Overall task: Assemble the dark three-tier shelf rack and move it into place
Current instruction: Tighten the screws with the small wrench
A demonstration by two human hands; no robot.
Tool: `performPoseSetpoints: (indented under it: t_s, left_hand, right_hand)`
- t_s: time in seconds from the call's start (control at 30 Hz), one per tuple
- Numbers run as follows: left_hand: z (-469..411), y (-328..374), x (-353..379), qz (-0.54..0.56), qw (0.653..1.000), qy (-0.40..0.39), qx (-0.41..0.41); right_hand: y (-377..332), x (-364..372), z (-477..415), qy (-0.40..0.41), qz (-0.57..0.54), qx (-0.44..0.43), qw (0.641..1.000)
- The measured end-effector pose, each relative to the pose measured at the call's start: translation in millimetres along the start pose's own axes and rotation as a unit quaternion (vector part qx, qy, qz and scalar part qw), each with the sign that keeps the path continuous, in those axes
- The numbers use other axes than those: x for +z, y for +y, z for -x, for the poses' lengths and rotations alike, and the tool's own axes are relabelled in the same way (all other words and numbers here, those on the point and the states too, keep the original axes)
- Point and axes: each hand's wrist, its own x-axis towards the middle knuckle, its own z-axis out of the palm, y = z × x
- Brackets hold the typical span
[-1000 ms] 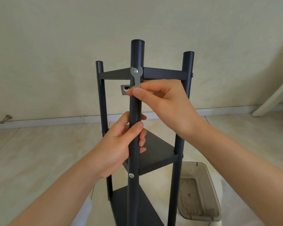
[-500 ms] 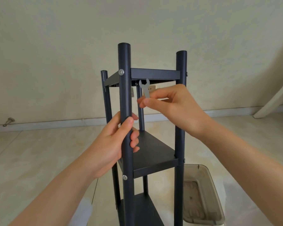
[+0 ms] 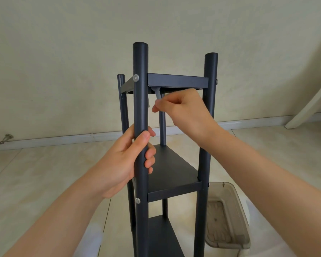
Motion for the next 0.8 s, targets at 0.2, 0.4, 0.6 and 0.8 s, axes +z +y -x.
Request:
performPoseSetpoints:
  t_s: [0.2, 0.4, 0.6, 0.8]
  left_hand:
    - [0, 1, 1, 0.0, 1.0, -0.005, -0.003]
    - [0, 1, 0, 0.008, 1.0, -0.007, -0.005]
    - [0, 1, -6, 0.01, 1.0, -0.015, -0.009]
    - [-1, 0, -16, 0.022, 0.999, -0.018, -0.018]
  right_hand:
    - [-3, 6, -3, 0.029, -0.036, -0.008, 0.999]
    - [-2, 10, -2, 0.029, -0.035, -0.031, 0.998]
    - [3, 24, -3, 0.065, -0.007, -0.087, 0.994]
    - [10, 40, -14, 0.119, 0.048, -0.185, 0.974]
